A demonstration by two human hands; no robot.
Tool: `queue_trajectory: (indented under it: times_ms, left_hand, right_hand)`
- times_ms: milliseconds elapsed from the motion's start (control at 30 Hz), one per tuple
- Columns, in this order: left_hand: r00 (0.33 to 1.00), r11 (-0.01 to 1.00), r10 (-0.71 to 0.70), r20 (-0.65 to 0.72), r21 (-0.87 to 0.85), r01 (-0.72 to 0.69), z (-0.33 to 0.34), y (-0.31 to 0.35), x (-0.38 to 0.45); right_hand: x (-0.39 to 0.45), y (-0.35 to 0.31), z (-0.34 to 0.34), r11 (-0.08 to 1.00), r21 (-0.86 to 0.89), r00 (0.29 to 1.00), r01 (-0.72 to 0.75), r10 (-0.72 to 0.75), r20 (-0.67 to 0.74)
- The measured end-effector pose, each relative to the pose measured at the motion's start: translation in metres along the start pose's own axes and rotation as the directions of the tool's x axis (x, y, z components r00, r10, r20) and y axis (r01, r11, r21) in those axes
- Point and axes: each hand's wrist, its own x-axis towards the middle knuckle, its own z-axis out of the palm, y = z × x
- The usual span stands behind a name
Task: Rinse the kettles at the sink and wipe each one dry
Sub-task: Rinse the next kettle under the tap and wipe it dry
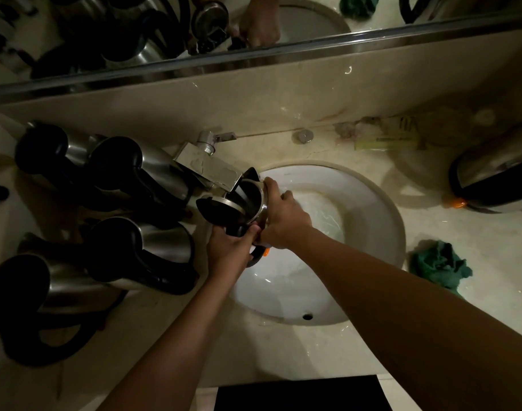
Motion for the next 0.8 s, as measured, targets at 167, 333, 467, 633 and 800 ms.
queue_trajectory:
  times_ms: [167, 333, 467, 633, 800]
  left_hand:
    - [1.0, 1.0, -0.012, 0.006, -0.013, 0.012, -0.0012, 0.0026, -0.0012]
    - [1.0, 0.999, -0.008, 0.014, -0.035, 0.008, -0.0001, 0.0027, -0.0026]
    - [1.0, 1.0, 0.003, 0.01, -0.015, -0.003, 0.0014, 0.0013, -0.002]
    - [1.0, 1.0, 0.003, 0.006, -0.011, -0.003, 0.0013, 0.0014, -0.0015]
    - [1.0, 1.0, 0.002, 0.023, -0.024, -0.001, 0.0035, -0.0018, 0.0009]
  right_hand:
    - [-0.0004, -0.0007, 0.0003, 1.0, -0.008, 1.0, -0.01, 0.01, 0.002]
    - [-0.0022, 0.0013, -0.0002, 1.0, -0.007, 1.0, -0.007, 0.007, 0.005]
    - [-0.003, 0.0013, -0.0001, 1.0, -0.002, 1.0, -0.012, 0.012, 0.009]
    - [-0.0021, 0.0002, -0.0011, 1.0, -0.003, 1.0, -0.007, 0.007, 0.005]
    - [-0.0019, -0.0011, -0.0003, 1.0, -0.006, 1.0, -0.007, 0.007, 0.006]
